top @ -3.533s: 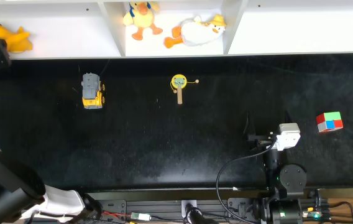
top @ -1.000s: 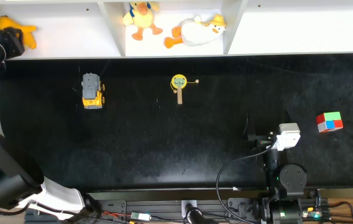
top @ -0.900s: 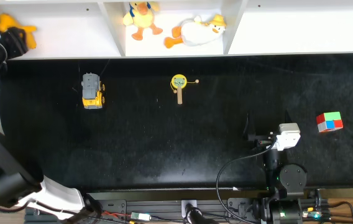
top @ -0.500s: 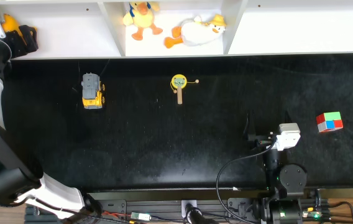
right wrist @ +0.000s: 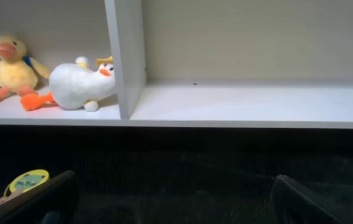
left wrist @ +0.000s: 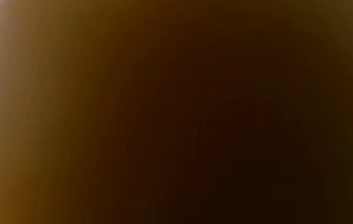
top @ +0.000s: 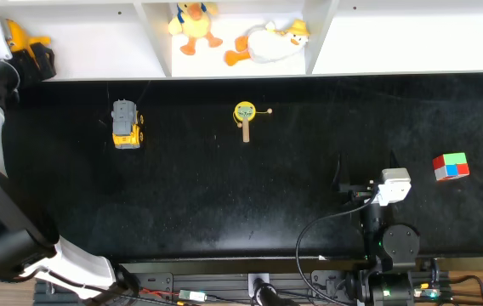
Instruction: Store Toys
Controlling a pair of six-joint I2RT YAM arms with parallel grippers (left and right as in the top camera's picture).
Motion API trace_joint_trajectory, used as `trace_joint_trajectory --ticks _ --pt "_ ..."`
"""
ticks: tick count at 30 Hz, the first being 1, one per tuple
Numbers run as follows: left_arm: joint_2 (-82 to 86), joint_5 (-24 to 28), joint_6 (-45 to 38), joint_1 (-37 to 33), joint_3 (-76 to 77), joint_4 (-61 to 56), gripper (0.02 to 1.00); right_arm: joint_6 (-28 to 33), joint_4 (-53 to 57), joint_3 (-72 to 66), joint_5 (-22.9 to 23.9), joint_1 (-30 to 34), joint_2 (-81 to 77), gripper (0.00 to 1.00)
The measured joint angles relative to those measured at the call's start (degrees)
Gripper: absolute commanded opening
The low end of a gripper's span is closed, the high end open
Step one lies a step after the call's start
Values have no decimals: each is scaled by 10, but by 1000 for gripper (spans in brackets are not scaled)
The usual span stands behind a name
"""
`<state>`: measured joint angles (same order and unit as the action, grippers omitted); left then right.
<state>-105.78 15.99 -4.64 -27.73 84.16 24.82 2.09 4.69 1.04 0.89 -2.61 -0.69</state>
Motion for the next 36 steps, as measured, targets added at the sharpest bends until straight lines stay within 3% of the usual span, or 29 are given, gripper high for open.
trace_joint_trajectory --ticks 17,24,29,36 --pt "112 -41 -84 3 -3 235 998 0 0 0 0 0 0 993" --pt "196 -60 -93 15 -63 247 998 0 0 0 0 0 0 996" --pt "278 -62 -93 50 -162 222 996 0 0 0 0 0 0 993" --pt "320 -67 -63 151 -255 204 989 0 0 0 0 0 0 996"
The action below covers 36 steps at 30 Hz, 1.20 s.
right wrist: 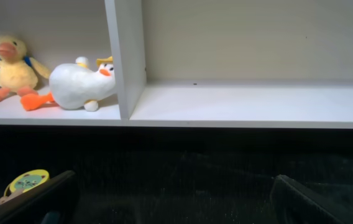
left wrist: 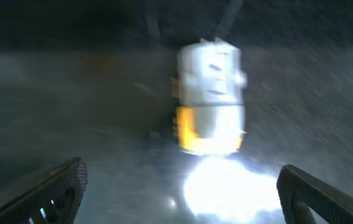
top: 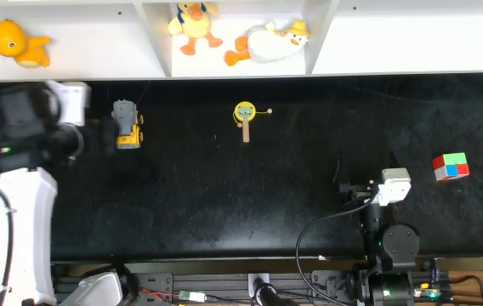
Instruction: Store Toys
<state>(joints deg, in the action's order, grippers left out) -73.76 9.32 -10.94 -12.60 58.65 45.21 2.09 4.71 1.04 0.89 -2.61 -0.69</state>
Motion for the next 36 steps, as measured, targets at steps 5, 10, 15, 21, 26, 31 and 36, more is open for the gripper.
trace_joint_trajectory --ticks 5,10,15,21,26,31,36 --pt "0 -2 34 49 -17 -1 961 0 0 0 0 0 0 996" --pt "-3 -2 64 55 -28 9 956 0 0 0 0 0 0 996" --pt "-41 0 81 55 -29 -6 947 0 0 0 0 0 0 996" --pt "-92 5 84 55 -30 -42 921 0 0 0 0 0 0 996" --pt "-107 7 87 55 -30 -65 904 0 0 0 0 0 0 996" --pt "-107 7 87 55 -30 -86 890 0 0 0 0 0 0 993" --pt "-107 1 76 55 -30 -89 879 0 0 0 0 0 0 996"
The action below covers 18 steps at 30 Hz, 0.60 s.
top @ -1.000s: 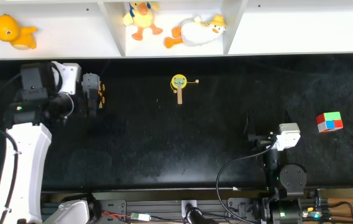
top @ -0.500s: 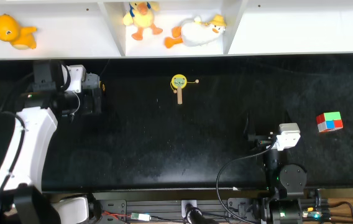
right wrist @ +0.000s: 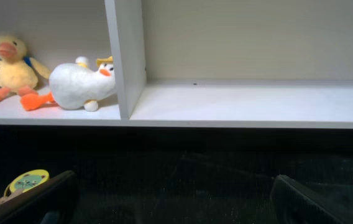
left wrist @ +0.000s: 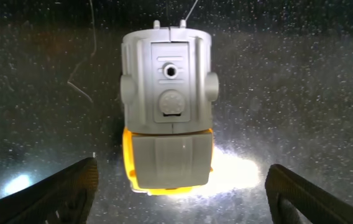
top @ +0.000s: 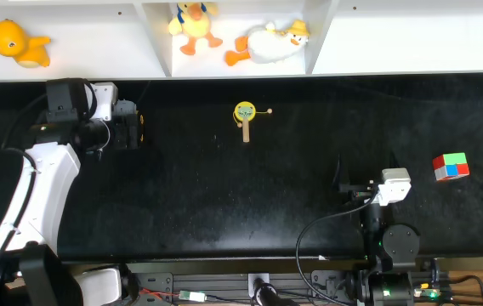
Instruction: Store Toys
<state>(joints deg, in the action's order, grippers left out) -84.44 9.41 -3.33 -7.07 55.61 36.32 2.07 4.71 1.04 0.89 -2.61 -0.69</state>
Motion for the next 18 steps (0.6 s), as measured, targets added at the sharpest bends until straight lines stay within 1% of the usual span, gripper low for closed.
trace_joint_trajectory --ticks 4,11,13,15,18 --pt "0 -11 -16 3 0 0 871 0 0 0 0 0 0 996" --pt "-23 -16 -48 3 0 1 855 0 0 0 0 0 0 996" --pt "-42 -16 -53 3 0 1 774 0 0 0 0 0 0 996" --pt "-50 -18 -59 3 0 -1 671 0 0 0 0 0 0 993" --pt "-52 -20 -62 3 0 -7 562 0 0 0 0 0 0 993"
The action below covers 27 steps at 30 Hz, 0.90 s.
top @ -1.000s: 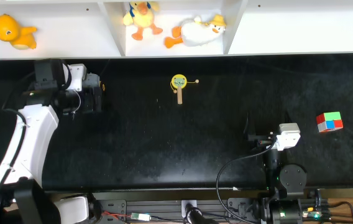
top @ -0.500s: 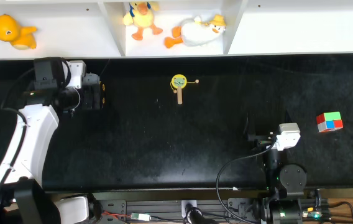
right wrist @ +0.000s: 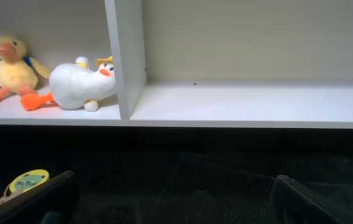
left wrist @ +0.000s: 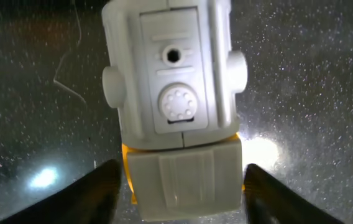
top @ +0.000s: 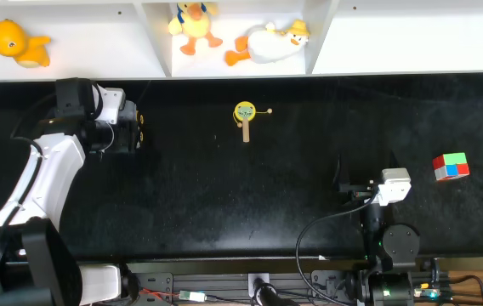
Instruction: Store Toys
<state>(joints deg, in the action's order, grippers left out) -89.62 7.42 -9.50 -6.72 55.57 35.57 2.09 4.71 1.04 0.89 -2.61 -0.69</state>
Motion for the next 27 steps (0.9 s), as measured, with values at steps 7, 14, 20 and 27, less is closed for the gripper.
trace_joint_trajectory --ticks 7,14,20,27 --pt "3 0 -3 0 1 -18 351 0 0 0 0 0 0 996" --pt "5 0 -3 0 1 -16 314 0 0 0 0 0 0 993" --pt "59 -5 -3 0 -35 -5 305 0 0 0 0 0 0 996" --pt "145 -8 -3 0 -74 18 281 0 0 0 0 0 0 996"
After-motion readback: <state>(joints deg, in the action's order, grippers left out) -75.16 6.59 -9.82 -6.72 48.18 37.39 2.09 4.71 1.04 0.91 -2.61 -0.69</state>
